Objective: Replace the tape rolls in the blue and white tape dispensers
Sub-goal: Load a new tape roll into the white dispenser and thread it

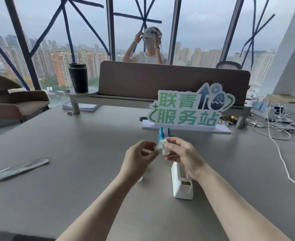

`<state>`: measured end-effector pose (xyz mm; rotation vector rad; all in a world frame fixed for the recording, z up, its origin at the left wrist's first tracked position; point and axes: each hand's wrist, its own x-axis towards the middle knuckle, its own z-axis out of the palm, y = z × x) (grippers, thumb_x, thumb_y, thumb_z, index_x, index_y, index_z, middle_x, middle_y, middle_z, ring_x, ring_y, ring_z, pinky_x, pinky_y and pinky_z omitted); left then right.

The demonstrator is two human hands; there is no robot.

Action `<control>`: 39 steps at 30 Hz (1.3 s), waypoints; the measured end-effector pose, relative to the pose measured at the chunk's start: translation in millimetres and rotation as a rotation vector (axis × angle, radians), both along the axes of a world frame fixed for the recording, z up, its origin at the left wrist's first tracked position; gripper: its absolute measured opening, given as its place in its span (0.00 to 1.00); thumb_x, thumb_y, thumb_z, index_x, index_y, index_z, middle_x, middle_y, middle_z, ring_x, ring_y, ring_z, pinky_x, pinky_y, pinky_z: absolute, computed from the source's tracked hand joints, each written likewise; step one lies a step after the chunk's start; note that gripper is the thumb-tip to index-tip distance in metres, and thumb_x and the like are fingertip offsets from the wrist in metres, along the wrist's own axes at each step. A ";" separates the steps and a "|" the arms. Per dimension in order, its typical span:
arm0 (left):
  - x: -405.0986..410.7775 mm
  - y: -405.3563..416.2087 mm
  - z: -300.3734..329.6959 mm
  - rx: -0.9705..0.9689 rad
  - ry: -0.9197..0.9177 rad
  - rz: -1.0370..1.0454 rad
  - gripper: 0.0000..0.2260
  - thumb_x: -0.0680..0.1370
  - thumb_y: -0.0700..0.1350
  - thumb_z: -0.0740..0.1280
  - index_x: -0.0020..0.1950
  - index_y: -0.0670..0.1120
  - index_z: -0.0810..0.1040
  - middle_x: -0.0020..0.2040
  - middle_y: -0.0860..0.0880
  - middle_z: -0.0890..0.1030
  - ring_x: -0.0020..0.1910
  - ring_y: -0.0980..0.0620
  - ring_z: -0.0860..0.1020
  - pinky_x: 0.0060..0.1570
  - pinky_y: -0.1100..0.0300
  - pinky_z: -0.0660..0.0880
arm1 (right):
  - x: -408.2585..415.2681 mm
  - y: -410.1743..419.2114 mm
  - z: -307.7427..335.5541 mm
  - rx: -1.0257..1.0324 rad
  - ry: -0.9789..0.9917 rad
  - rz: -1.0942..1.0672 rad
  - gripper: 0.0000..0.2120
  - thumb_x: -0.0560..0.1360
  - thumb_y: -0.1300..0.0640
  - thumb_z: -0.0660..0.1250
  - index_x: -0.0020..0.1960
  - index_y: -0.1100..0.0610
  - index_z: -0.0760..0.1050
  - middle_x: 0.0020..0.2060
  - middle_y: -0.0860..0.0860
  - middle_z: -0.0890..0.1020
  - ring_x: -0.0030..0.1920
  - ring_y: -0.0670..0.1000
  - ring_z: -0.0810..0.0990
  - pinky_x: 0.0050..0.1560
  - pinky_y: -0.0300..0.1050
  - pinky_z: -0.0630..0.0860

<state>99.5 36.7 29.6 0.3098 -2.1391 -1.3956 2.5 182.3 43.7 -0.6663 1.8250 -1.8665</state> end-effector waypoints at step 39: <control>-22.8 54.7 6.3 0.020 -0.007 -0.136 0.10 0.68 0.42 0.77 0.40 0.57 0.83 0.38 0.56 0.85 0.38 0.59 0.84 0.49 0.59 0.81 | 10.7 66.6 -8.6 -0.079 0.144 -0.077 0.10 0.74 0.62 0.71 0.54 0.63 0.77 0.46 0.61 0.84 0.44 0.51 0.81 0.55 0.54 0.79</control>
